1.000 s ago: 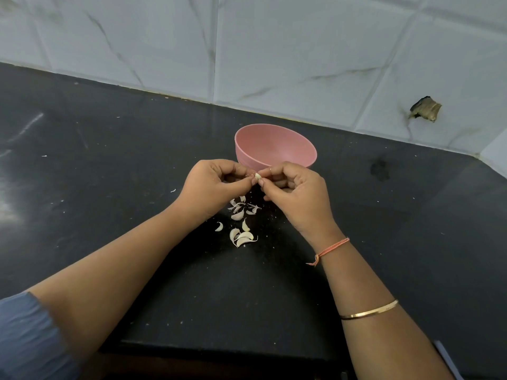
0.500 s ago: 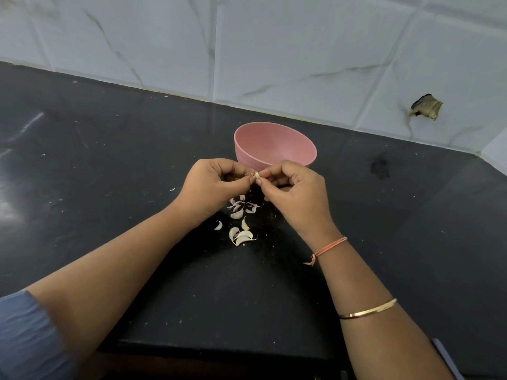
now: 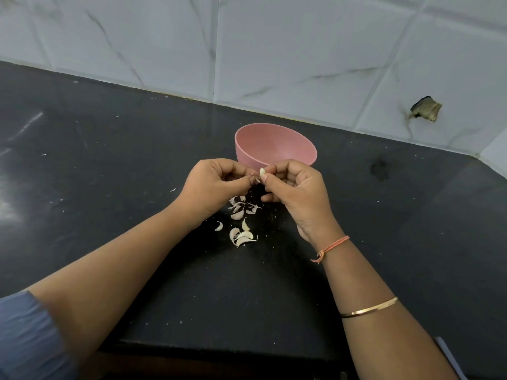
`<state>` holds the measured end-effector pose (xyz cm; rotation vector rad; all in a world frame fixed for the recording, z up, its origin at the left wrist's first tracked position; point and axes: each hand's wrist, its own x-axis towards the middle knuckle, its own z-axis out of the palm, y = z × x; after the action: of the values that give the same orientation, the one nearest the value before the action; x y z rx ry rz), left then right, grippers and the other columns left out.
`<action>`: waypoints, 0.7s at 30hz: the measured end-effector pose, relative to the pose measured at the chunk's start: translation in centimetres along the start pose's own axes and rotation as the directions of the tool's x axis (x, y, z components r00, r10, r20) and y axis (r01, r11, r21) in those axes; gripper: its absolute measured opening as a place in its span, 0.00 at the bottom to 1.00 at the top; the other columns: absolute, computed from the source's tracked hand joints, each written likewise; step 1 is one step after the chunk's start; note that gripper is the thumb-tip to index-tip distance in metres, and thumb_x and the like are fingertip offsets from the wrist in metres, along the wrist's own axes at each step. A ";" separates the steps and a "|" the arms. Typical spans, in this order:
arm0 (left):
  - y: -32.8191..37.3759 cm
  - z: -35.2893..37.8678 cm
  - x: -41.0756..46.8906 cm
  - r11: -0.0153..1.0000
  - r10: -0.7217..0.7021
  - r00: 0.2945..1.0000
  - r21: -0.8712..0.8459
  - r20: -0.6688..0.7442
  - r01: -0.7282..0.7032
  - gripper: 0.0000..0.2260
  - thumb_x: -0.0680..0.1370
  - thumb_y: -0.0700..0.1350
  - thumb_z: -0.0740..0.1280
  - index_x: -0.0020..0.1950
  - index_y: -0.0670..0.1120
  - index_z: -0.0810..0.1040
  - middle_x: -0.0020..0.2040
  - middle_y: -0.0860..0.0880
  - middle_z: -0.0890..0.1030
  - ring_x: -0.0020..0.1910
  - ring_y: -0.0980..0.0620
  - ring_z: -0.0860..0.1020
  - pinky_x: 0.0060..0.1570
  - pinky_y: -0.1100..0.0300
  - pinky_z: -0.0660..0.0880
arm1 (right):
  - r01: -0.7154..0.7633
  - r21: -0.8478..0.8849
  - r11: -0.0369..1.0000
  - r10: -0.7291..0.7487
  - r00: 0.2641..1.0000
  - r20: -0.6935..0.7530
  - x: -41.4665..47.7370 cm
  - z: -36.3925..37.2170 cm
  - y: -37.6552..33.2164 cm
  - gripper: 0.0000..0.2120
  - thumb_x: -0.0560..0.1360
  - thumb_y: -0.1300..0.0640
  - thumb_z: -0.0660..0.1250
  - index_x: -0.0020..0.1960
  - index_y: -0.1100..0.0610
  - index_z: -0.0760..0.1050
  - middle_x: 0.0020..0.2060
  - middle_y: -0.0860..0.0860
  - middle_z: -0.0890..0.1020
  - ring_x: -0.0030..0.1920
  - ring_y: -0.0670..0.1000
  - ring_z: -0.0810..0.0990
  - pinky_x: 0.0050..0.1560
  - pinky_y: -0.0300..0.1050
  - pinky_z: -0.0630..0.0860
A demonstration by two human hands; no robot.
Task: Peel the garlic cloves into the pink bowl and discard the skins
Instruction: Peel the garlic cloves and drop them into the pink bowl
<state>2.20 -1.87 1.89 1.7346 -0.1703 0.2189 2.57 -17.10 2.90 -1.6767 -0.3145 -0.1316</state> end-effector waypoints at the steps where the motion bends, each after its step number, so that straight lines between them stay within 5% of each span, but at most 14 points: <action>1: 0.0 0.0 0.0 1.000 -0.002 1.000 0.002 -0.003 0.002 0.04 0.73 0.38 0.71 0.42 0.48 0.82 0.39 0.47 0.84 0.38 0.52 0.80 0.46 0.58 0.79 | -0.003 0.013 1.000 0.003 1.000 0.001 0.0 0.0 0.0 0.05 0.73 0.66 0.68 0.42 0.57 0.77 0.34 0.48 0.80 0.35 0.43 0.80 0.34 0.38 0.79; 5: 0.0 -0.1 0.1 0.995 -0.042 0.999 -0.095 -0.010 0.041 0.02 0.73 0.42 0.72 0.43 0.43 0.82 0.42 0.40 0.83 0.40 0.50 0.80 0.45 0.58 0.80 | 0.048 -0.036 0.998 -0.047 0.999 0.021 0.0 -0.1 0.0 0.06 0.73 0.67 0.68 0.41 0.57 0.76 0.36 0.50 0.80 0.37 0.46 0.79 0.34 0.40 0.80; 11: 0.3 0.0 0.0 0.995 -0.014 0.999 -0.102 0.042 0.019 0.07 0.69 0.48 0.71 0.42 0.45 0.82 0.38 0.49 0.83 0.37 0.55 0.81 0.40 0.64 0.79 | 0.149 -0.232 0.961 -0.146 0.989 0.029 0.0 0.0 0.7 0.03 0.72 0.64 0.70 0.43 0.57 0.78 0.38 0.51 0.82 0.38 0.48 0.82 0.40 0.46 0.82; 16: 0.1 0.0 0.1 0.994 -0.021 0.999 -0.103 0.038 0.025 0.03 0.74 0.42 0.69 0.42 0.44 0.81 0.37 0.51 0.83 0.36 0.57 0.81 0.39 0.66 0.79 | 0.124 -0.158 0.980 -0.122 0.992 0.024 -0.1 0.0 0.3 0.05 0.72 0.66 0.69 0.42 0.58 0.78 0.37 0.52 0.82 0.35 0.46 0.81 0.36 0.40 0.80; 21: -0.6 -0.2 0.4 0.993 -0.005 0.999 0.119 -0.048 0.011 0.03 0.74 0.46 0.70 0.41 0.48 0.82 0.37 0.49 0.83 0.37 0.50 0.82 0.40 0.60 0.80 | 0.081 -0.070 0.994 -0.081 0.997 0.002 0.0 -0.1 0.2 0.05 0.72 0.68 0.69 0.41 0.58 0.77 0.37 0.53 0.82 0.38 0.52 0.83 0.42 0.54 0.82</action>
<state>2.76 -1.54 1.42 1.8468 -0.1172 0.2692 2.63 -17.26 2.68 -1.7334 -0.3810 -0.2061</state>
